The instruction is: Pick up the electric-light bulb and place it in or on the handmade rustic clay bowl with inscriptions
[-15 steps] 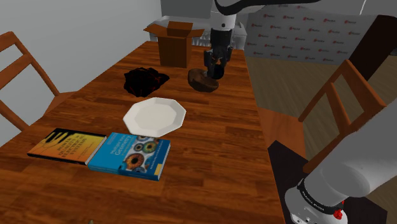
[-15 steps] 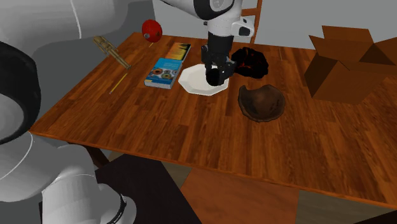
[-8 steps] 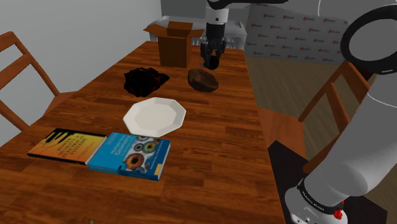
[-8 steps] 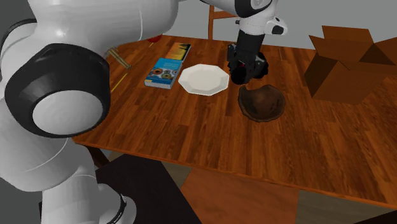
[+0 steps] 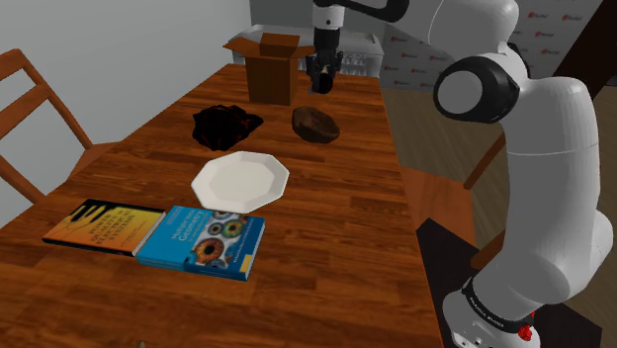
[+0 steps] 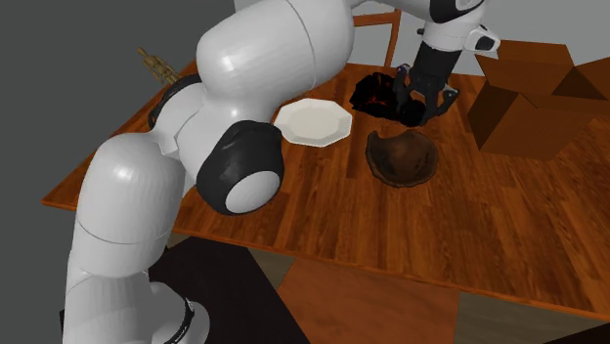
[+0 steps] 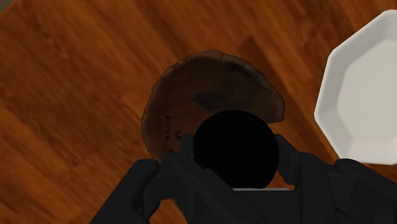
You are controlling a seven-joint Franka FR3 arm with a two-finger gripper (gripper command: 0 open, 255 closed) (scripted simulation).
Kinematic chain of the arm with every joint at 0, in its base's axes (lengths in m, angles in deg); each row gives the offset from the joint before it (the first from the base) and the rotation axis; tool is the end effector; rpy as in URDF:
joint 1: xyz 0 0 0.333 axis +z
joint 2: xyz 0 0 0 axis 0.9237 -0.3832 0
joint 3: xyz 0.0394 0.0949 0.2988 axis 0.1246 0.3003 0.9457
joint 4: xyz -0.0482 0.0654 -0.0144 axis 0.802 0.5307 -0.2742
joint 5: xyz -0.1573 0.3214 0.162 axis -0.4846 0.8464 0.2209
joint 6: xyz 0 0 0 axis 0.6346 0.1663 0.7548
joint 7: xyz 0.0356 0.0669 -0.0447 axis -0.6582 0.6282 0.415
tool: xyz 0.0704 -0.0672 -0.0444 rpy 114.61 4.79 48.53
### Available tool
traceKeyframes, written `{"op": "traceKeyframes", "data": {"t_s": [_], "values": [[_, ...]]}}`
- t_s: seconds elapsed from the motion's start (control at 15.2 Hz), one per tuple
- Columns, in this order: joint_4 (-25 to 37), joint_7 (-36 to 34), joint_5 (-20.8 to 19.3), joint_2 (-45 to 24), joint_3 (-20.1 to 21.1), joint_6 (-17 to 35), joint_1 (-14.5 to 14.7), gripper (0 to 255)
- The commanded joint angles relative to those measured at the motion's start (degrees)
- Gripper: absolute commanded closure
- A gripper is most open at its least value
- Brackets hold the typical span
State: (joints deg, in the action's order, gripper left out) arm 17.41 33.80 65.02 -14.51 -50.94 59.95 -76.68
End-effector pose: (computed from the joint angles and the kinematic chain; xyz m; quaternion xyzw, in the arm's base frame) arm 0.6919 -0.0647 0.5743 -0.9996 -0.0100 0.0220 0.0159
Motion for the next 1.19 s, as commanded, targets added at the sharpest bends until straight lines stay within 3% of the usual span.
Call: {"op": "traceKeyframes", "data": {"t_s": [0.0,0.86,1.12], "values": [[1.2,0.2,-0.1,-1.4,-0.1,0.2,0.0,255],[-17.9,0.3,0.4,3.9,0.0,14.0,-1.0,255],[-17.9,0.3,0.4,3.9,0.0,14.0,-1.0,255]]}}
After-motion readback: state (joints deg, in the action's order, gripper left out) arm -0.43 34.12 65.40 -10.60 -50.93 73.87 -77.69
